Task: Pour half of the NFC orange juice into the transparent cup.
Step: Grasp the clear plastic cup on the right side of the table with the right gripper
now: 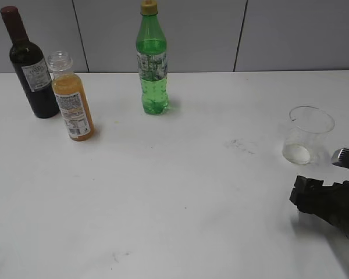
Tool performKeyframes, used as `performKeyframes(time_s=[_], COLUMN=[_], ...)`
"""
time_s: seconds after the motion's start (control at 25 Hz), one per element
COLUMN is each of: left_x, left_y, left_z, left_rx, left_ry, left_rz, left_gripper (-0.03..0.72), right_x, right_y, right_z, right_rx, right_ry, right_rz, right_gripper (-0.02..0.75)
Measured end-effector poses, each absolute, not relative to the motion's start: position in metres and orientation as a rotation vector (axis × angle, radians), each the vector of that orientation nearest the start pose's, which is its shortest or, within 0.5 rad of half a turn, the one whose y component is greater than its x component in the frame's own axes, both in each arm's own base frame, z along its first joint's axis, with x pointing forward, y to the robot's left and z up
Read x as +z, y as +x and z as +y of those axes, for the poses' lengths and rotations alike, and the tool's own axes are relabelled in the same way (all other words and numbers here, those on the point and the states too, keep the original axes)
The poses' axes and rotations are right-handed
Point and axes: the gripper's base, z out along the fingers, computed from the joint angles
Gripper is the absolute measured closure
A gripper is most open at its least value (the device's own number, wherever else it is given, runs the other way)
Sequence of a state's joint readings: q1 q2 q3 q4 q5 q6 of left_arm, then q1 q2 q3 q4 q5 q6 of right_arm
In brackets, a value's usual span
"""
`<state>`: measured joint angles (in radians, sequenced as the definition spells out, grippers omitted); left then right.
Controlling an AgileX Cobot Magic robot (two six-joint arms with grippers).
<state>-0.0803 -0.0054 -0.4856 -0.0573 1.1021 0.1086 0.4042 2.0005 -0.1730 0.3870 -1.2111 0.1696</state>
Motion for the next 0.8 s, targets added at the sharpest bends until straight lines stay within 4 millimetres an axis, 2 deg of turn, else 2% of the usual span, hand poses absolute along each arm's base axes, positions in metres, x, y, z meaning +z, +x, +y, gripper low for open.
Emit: performKeyframes(time_s=[0.44, 0.8], left_x=[0.270, 0.270], left_y=[-0.006, -0.006], left_z=[-0.004, -0.004], left_rx=[-0.052, -0.052], left_ry=[0.201, 0.201], left_rz=[2.084, 2.084], left_gripper=[0.459, 0.459], right_x=[0.067, 0.067], right_y=[0.199, 0.201], right_z=[0.060, 0.062], right_rx=[0.105, 0.120], right_ry=[-0.048, -0.079], right_rz=[2.097, 2.093], right_gripper=[0.180, 0.181])
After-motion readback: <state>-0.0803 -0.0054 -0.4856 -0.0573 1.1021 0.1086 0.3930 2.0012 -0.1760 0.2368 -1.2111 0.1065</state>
